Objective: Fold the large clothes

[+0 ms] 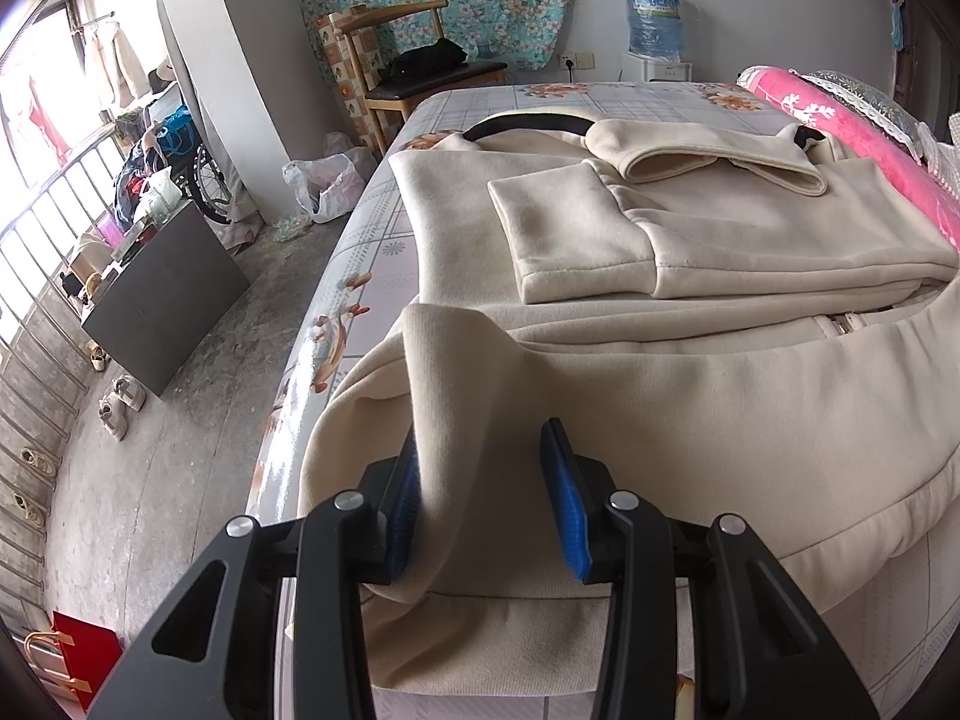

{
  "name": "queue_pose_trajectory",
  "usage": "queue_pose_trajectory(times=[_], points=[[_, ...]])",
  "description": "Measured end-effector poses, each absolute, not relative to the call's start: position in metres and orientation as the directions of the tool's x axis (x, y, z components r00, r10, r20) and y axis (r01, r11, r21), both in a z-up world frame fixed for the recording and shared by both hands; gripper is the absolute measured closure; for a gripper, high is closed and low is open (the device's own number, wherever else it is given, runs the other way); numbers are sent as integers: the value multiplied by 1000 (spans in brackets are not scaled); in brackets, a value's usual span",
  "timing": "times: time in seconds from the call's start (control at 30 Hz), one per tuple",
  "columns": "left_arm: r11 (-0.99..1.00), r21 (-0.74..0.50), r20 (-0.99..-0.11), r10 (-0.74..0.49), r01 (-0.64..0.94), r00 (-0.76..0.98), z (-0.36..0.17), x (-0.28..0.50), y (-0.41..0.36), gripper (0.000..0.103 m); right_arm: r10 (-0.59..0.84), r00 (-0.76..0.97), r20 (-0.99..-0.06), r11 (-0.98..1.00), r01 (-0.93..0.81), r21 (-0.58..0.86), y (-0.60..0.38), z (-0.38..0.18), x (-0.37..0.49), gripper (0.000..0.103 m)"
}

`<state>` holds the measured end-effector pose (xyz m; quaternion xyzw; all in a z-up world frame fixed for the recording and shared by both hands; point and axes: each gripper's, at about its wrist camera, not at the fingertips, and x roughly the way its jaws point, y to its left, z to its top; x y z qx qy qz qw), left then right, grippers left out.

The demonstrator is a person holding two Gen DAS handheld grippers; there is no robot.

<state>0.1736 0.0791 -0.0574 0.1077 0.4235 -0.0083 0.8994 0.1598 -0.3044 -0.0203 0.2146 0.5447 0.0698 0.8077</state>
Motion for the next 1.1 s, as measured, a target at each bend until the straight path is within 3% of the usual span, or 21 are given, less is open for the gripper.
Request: queue_pose_trajectory(times=[0.4, 0.57, 0.8, 0.9, 0.97, 1.1], points=[[977, 186, -764, 76, 106, 641, -58, 173, 79, 65, 476, 372, -797, 821, 137, 554, -313, -32, 177, 68], [977, 184, -764, 74, 107, 641, -58, 174, 79, 65, 539, 380, -751, 768, 144, 624, -318, -37, 184, 61], [978, 177, -766, 69, 107, 639, -58, 174, 80, 65, 572, 342, -745, 772, 81, 630, -313, -28, 173, 61], [981, 161, -768, 56, 108, 638, -57, 175, 82, 65, 472, 338, -815, 857, 44, 514, -299, -21, 169, 72], [982, 156, -768, 51, 108, 638, -58, 175, 82, 65, 386, 346, -855, 906, 32, 422, -291, -18, 166, 90], [982, 155, -767, 51, 108, 640, -58, 175, 82, 65, 236, 410, -881, 970, -50, 237, -264, 0, 155, 96]])
